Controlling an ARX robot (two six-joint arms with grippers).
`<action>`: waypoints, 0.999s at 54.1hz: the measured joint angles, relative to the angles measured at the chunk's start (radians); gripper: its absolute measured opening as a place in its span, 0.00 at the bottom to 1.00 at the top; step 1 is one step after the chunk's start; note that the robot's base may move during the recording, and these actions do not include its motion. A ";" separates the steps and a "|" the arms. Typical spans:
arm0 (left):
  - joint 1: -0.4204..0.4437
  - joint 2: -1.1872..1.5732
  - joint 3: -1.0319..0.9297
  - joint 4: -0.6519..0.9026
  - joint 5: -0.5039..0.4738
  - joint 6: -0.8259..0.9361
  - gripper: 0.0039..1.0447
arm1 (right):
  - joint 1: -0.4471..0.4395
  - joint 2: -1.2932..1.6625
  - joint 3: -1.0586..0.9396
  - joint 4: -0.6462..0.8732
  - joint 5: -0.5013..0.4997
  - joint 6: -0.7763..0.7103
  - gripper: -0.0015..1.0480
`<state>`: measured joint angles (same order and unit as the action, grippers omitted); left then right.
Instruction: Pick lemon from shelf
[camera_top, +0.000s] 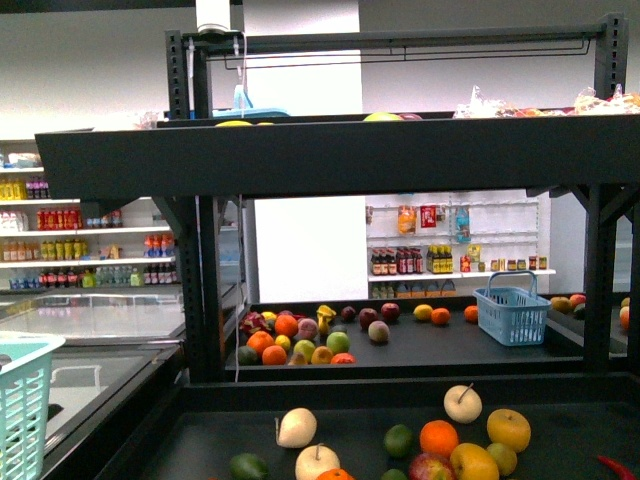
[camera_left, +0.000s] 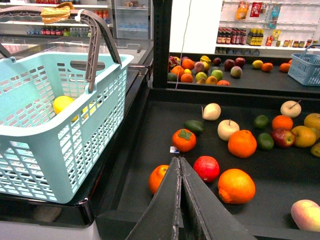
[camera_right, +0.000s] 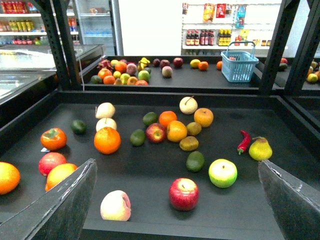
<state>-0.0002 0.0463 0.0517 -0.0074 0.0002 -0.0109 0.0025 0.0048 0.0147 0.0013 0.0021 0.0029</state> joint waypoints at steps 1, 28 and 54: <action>0.000 -0.002 -0.002 0.000 0.000 0.000 0.02 | 0.000 0.000 0.000 0.000 0.000 0.000 0.93; 0.000 -0.040 -0.039 0.003 0.000 0.000 0.02 | 0.000 0.000 0.000 0.000 0.000 0.000 0.93; 0.000 -0.040 -0.039 0.003 0.000 0.000 0.86 | 0.000 0.000 0.000 0.000 0.000 0.000 0.93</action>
<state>-0.0002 0.0059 0.0132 -0.0040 0.0002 -0.0109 0.0025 0.0048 0.0147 0.0013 0.0021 0.0029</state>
